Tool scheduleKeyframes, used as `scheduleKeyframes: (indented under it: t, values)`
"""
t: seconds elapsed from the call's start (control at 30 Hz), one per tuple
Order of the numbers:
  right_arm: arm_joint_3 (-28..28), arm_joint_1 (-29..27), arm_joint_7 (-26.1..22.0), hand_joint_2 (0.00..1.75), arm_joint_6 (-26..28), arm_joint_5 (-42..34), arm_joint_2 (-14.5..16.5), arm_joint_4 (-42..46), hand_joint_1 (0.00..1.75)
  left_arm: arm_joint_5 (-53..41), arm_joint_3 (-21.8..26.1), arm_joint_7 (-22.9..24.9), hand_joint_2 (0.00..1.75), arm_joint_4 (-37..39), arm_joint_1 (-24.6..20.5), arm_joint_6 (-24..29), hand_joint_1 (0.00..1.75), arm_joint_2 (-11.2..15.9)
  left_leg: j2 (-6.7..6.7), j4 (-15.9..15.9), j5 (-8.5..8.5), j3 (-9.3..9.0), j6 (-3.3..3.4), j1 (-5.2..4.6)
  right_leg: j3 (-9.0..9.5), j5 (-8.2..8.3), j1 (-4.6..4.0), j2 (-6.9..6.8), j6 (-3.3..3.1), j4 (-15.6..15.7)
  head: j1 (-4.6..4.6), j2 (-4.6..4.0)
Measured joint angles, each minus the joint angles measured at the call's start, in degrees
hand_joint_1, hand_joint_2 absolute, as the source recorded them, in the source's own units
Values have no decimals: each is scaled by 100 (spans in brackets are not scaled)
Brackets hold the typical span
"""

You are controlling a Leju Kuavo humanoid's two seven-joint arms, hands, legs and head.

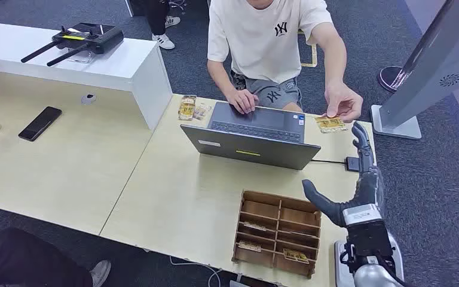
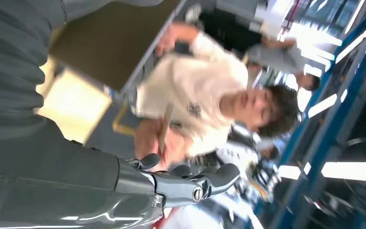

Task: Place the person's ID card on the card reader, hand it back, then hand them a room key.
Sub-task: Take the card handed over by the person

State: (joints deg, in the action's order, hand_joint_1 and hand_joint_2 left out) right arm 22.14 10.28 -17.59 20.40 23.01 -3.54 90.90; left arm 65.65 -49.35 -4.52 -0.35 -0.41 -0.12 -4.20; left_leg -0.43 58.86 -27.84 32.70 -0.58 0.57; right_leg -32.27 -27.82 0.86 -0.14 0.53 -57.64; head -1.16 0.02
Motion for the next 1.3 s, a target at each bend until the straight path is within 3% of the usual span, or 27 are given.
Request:
scheduleKeyframes:
  t: [0.3, 0.6, 1.1, 1.13, 1.17, 1.27, 1.3]
  values:
    - [131, 548, 13, 175, 1029, 1716, -186, -378, 0, -286, 0, -30, 0, 0, 0, -97, 0, 77, 3, 0, 1, -2, 0, 0, 0, 1, 0, 2, 1, 0, 1, 0]
    - [460, 1409, 257, 175, 1675, 3090, -443, -1438, 0, -544, -2, 64, 0, 0, -20, -168, 0, 183, 5, 1, 2, -4, -1, 1, 0, 6, 0, 5, -2, -1, 0, 0]
    - [802, 2030, 457, 175, 1819, 3435, -589, -2356, 1, -666, -2, 114, 0, 0, -38, -191, 0, 242, 4, 2, 4, -2, 0, 1, 0, 7, 0, 4, -2, -1, 0, 0]
    - [831, 2092, 482, 175, 1822, 3456, -598, -2425, 11, -683, -2, 126, 0, 0, -40, -191, 0, 245, 4, 2, 4, -3, 0, 1, 0, 7, 0, 4, -1, -1, 1, 0]
    - [859, 2157, 499, 175, 1825, 3468, -609, -2499, 36, -700, -2, 138, 0, 0, -41, -191, 0, 250, 4, 2, 5, -3, 1, 1, 0, 7, 0, 4, -1, -1, 1, 0]
    - [924, 2289, 511, 175, 1844, 3460, -628, -2659, 136, -739, -1, 146, 0, 0, -41, -196, 0, 262, 4, 3, 7, -3, 3, 1, 0, 8, 0, 3, -1, -1, 0, 0]
    - [941, 2313, 511, 175, 1850, 3450, -632, -2694, 149, -751, -1, 146, 0, 0, -42, -199, 0, 266, 4, 3, 7, -3, 3, 1, 0, 8, 0, 3, 0, -1, 0, 0]
